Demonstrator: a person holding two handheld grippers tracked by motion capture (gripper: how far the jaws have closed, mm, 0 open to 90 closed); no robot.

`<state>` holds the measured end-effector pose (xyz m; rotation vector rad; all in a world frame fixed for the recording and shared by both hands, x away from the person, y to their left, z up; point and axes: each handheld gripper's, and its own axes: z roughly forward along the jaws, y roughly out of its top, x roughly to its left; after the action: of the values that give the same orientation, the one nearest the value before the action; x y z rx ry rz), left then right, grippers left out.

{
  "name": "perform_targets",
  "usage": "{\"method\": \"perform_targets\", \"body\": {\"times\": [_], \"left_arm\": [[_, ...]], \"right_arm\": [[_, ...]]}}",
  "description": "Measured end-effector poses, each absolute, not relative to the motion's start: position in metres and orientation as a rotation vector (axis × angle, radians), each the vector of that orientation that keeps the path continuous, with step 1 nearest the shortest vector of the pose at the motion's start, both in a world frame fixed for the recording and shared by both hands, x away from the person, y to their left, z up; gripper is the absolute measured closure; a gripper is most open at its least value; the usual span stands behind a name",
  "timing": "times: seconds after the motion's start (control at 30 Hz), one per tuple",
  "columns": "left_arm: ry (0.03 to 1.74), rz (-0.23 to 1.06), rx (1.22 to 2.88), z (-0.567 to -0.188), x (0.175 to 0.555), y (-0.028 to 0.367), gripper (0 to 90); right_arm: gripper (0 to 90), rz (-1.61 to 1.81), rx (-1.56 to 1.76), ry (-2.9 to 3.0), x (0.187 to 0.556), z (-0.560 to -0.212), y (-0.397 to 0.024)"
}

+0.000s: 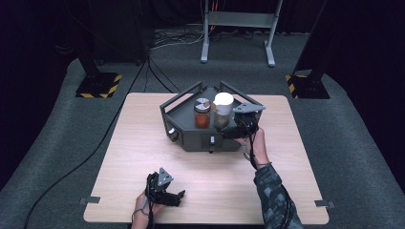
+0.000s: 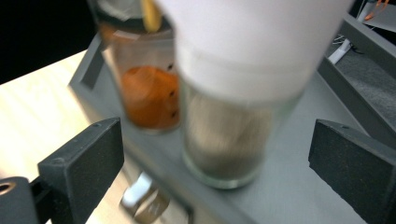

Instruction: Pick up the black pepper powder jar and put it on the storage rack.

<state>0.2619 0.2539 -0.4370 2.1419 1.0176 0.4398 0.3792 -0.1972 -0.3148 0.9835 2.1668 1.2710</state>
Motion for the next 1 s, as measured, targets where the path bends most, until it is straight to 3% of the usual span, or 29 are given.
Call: {"method": "perform_targets", "body": {"times": [0.33, 0.73, 1.0], "left_arm": [[1.017, 0.444, 2.142, -0.437, 0.261, 0.253, 3.4], [1.016, 0.445, 2.142, -0.437, 0.261, 0.253, 3.4], [1.015, 0.447, 2.143, -0.437, 0.261, 0.253, 3.4]], "right_arm": [[0.0, 1.199, 1.013, 2.200, 0.326, -0.335, -0.229], [0.0, 1.153, 1.211, 2.170, 0.269, -0.401, -0.267], [0.0, 1.105, 1.289, 2.178, 0.248, -0.430, -0.270]]}}
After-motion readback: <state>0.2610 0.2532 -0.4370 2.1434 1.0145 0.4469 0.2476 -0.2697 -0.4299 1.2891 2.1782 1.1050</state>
